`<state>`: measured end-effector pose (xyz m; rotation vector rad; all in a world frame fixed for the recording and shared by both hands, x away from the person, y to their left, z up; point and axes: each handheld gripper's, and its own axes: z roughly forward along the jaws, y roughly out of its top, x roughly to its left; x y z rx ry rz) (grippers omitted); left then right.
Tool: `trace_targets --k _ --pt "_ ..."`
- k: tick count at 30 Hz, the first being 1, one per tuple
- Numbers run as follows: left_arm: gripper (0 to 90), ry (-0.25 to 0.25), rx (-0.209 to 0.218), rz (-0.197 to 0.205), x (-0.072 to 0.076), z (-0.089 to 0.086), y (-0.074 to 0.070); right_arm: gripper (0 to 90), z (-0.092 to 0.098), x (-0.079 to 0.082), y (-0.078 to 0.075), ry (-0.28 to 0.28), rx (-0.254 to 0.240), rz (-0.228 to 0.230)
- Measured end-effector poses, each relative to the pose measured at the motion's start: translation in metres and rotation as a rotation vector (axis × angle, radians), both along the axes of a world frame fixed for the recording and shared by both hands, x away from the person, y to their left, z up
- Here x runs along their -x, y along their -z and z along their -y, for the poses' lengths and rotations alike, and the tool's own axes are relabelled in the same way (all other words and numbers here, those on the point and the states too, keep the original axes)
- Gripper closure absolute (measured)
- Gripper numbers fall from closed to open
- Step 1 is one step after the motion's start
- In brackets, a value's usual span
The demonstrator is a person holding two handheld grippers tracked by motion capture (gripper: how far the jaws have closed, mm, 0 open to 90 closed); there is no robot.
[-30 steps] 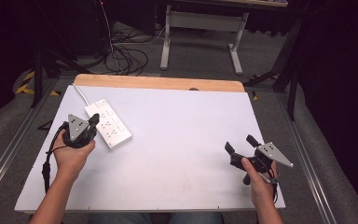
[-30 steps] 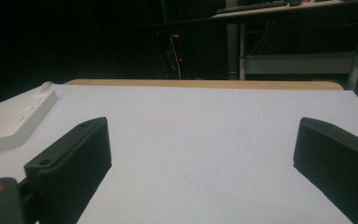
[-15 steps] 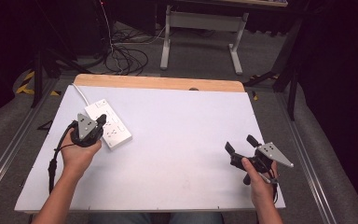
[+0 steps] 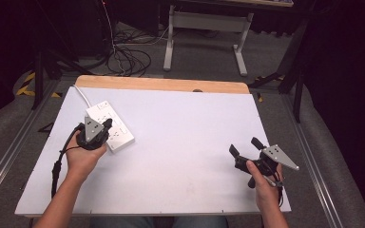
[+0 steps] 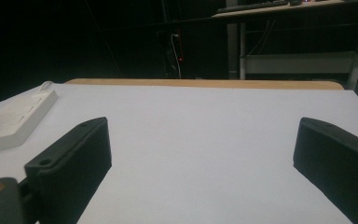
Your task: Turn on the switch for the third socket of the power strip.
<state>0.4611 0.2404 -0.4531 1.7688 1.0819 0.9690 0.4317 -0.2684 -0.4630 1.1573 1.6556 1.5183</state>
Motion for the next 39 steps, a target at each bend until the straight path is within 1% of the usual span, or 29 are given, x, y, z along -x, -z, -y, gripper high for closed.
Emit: trace_targets --k 5,6,8,12,13,18,19,22,23,24,27,29,31,32,35,39 --pt "89.9 0.009 -0.013 -0.014 -0.004 0.002 0.002 4.5 -0.001 -0.001 0.001 -0.003 0.003 -0.004" --pt "89.9 0.012 -0.009 -0.019 -0.004 0.003 0.003 4.5 -0.001 -0.001 0.0 -0.006 0.005 -0.002" --pt "89.9 0.016 -0.018 -0.022 -0.006 0.005 0.004 4.5 -0.001 -0.001 0.0 -0.004 0.004 -0.004" --pt "89.9 0.029 -0.02 -0.038 -0.008 0.008 0.006 4.5 -0.001 -0.001 0.001 -0.002 0.004 -0.004" --pt "89.9 0.026 -0.026 -0.041 -0.008 0.008 0.006 4.5 0.0 -0.001 0.001 -0.003 0.005 -0.005" --pt "89.9 0.037 -0.027 -0.061 -0.012 0.011 0.009 4.5 0.0 -0.001 0.001 -0.002 0.004 -0.002" --pt "89.9 0.039 -0.035 -0.063 -0.013 0.012 0.009 4.5 0.0 -0.001 0.001 -0.002 0.004 -0.002" --pt "89.9 0.045 -0.037 -0.08 -0.014 0.015 0.01 4.5 0.0 -0.001 0.001 -0.003 0.004 -0.003" --pt "89.9 0.046 -0.047 -0.08 -0.015 0.015 0.01 4.5 0.0 -0.001 0.001 -0.003 0.004 -0.002" --pt "89.9 0.048 -0.041 -0.087 -0.016 0.016 0.011 4.5 0.0 -0.001 0.001 -0.002 0.004 -0.002" --pt "89.9 0.048 -0.051 -0.094 -0.018 0.018 0.012 4.5 0.0 -0.001 0.001 -0.003 0.002 -0.003" --pt "89.9 0.054 -0.048 -0.103 -0.018 0.019 0.014 4.5 0.0 -0.001 0.001 -0.003 0.001 -0.003" --pt "89.9 0.055 -0.056 -0.107 -0.019 0.018 0.015 4.5 0.0 0.0 0.0 -0.002 -0.001 -0.004" --pt "89.9 0.054 -0.048 -0.11 -0.019 0.019 0.015 4.5 0.0 0.0 0.001 -0.002 0.0 -0.005" --pt "89.9 0.055 -0.05 -0.117 -0.021 0.019 0.017 4.5 0.0 -0.001 0.001 -0.003 0.002 -0.003" --pt "89.9 0.057 -0.054 -0.116 -0.022 0.02 0.017 4.5 0.0 -0.001 0.001 -0.002 0.004 -0.003"
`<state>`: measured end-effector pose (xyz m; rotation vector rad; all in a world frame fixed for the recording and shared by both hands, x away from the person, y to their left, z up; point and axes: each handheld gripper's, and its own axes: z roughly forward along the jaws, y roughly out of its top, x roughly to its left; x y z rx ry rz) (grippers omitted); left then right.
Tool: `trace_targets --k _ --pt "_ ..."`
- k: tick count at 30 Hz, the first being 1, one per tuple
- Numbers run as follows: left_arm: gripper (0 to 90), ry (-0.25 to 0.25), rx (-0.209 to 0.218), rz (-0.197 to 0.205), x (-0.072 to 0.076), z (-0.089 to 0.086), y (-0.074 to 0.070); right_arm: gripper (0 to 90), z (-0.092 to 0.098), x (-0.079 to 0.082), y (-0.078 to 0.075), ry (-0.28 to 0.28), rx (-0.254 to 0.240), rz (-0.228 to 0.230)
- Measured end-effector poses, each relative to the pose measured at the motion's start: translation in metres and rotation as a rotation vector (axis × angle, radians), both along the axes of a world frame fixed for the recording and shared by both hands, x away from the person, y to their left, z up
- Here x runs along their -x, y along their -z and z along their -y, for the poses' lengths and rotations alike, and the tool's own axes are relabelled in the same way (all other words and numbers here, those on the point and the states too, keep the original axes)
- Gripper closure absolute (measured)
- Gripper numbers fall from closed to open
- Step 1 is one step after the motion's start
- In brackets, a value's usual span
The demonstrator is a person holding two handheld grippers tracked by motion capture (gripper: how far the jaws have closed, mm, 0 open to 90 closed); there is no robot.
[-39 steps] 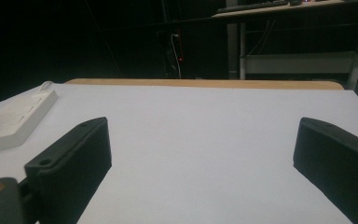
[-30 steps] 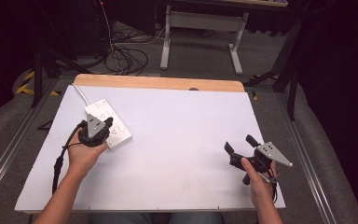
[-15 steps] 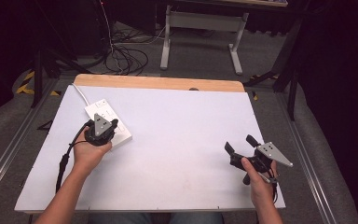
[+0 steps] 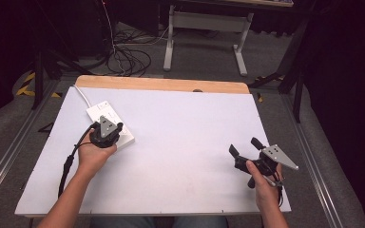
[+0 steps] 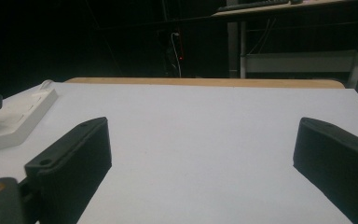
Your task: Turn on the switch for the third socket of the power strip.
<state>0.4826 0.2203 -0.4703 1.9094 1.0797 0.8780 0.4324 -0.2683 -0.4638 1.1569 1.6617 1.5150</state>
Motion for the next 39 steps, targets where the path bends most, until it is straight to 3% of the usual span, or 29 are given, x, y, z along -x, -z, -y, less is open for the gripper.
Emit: trace_targets --k 17,30,39 --pt "89.9 0.01 -0.01 -0.029 -0.005 0.002 0.002 4.5 -0.001 0.0 0.0 -0.005 0.002 -0.005" --pt "89.9 -0.015 -0.032 -0.073 -0.012 0.0 0.008 4.5 -0.003 0.0 0.0 -0.007 0.003 -0.004" --pt "89.9 -0.021 -0.04 -0.083 -0.019 0.002 0.01 4.5 -0.002 -0.001 0.001 -0.009 0.0 -0.004"
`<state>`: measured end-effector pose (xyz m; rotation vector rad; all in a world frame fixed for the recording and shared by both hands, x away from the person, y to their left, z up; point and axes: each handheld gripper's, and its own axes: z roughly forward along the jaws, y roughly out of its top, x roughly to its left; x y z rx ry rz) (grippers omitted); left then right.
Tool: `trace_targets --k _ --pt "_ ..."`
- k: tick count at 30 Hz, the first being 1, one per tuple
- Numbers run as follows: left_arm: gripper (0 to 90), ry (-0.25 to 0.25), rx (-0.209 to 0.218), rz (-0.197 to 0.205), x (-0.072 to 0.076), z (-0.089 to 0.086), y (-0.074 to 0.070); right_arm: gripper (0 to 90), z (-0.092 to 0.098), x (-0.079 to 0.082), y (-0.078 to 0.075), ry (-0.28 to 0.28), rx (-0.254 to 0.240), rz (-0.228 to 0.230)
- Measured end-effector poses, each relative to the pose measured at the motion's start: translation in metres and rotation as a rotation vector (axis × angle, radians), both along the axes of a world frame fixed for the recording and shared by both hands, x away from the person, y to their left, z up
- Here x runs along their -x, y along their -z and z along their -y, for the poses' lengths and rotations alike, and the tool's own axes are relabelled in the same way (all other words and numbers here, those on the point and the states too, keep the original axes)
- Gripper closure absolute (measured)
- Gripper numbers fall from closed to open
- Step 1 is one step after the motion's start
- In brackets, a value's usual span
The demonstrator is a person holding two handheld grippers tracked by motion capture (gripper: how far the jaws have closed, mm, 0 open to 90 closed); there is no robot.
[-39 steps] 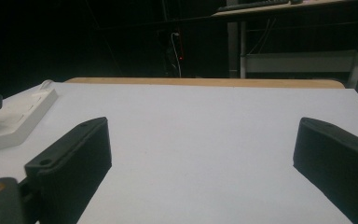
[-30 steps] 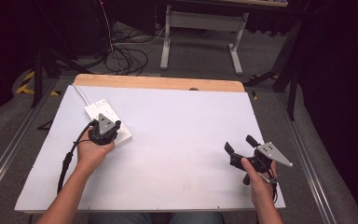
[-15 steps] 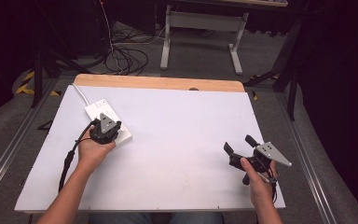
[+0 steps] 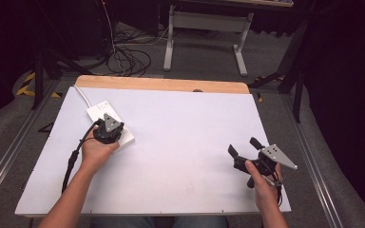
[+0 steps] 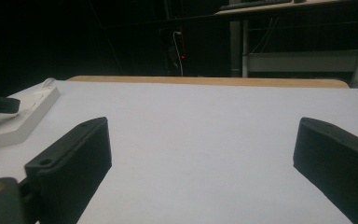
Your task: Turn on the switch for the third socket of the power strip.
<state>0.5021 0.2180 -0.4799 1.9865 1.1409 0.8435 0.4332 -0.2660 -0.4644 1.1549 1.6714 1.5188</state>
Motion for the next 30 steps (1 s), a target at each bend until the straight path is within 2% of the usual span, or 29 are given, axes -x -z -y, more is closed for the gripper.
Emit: trace_targets --k 3,12,15,17,21,23,25,28,29,30 --pt "89.9 0.0 -0.008 -0.009 -0.001 0.0 0.002 4.5 0.0 0.0 0.0 -0.002 0.0 0.001" --pt "89.9 0.003 -0.006 -0.002 -0.002 0.002 0.003 4.5 -0.001 0.0 0.0 0.0 0.001 0.0" --pt "89.9 0.01 -0.029 0.003 -0.002 0.004 0.003 4.5 -0.001 0.0 -0.001 -0.001 0.001 0.002" --pt "89.9 0.014 -0.016 -0.003 -0.002 0.003 0.003 4.5 -0.001 0.0 -0.001 -0.004 0.001 0.003" --pt "89.9 0.01 -0.019 -0.001 -0.003 0.003 0.004 4.5 0.0 0.001 -0.001 -0.002 -0.002 0.005" --pt "90.0 -0.009 -0.057 0.003 -0.004 0.002 0.005 4.5 0.0 0.001 -0.001 -0.003 -0.003 0.005" --pt "90.0 -0.028 0.013 -0.025 -0.005 -0.003 0.004 4.5 0.0 0.001 -0.001 -0.005 0.0 0.007" --pt "89.9 -0.021 -0.005 -0.028 -0.004 -0.005 0.003 4.5 -0.001 0.001 -0.001 -0.006 -0.002 0.004" --pt "89.9 -0.017 -0.012 -0.011 -0.002 -0.007 0.003 4.5 -0.001 0.001 -0.001 -0.006 0.001 0.003" --pt "89.8 -0.008 0.012 0.009 0.0 -0.008 0.001 4.5 -0.001 0.0 -0.001 -0.008 0.003 0.004"
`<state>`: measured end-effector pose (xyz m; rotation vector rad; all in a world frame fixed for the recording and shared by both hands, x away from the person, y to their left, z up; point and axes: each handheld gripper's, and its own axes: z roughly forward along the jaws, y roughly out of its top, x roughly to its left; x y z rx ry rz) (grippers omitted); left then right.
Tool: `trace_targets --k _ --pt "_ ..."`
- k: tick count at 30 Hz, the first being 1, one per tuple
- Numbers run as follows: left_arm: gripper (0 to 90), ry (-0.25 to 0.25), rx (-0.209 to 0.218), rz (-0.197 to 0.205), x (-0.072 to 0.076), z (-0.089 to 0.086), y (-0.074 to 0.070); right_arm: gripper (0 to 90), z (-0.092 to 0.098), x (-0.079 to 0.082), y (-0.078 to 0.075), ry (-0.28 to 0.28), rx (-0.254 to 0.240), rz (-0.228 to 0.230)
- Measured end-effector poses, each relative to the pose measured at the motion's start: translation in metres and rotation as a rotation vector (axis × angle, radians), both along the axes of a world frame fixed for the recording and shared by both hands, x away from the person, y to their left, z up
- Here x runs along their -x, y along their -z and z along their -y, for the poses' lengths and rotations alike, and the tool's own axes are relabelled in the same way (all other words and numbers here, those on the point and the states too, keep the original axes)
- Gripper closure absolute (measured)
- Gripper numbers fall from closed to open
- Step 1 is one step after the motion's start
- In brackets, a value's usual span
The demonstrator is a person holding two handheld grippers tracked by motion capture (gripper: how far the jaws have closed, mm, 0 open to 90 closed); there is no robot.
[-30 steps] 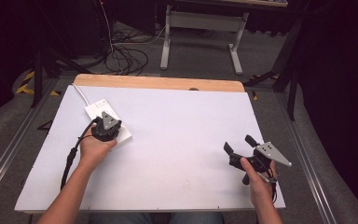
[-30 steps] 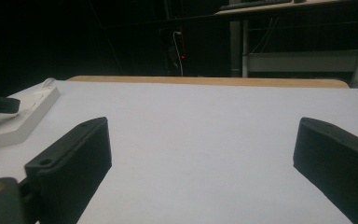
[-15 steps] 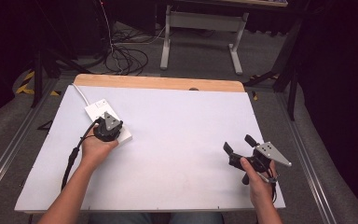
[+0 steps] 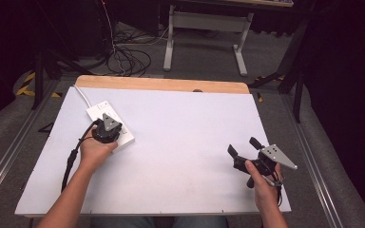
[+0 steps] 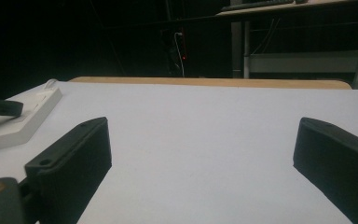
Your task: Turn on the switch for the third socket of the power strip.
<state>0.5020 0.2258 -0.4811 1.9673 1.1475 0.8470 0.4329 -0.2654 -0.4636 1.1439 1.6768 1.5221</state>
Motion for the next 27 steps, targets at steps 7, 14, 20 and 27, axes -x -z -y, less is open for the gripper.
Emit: trace_targets --k 7,14,20,27 --pt "89.8 -0.003 0.145 0.151 0.047 -0.027 -0.036 4.5 0.0 0.0 0.0 0.004 -0.003 -0.004" --pt "89.8 -0.101 0.298 0.213 0.08 -0.059 -0.048 4.6 -0.003 0.004 -0.003 0.003 0.0 0.01" --pt "89.8 -0.103 0.287 0.244 0.091 -0.061 -0.052 4.6 -0.007 0.005 -0.004 0.001 0.012 0.012" --pt "89.8 -0.107 0.294 0.253 0.093 -0.064 -0.053 4.6 -0.005 0.005 -0.004 0.006 0.017 0.011"
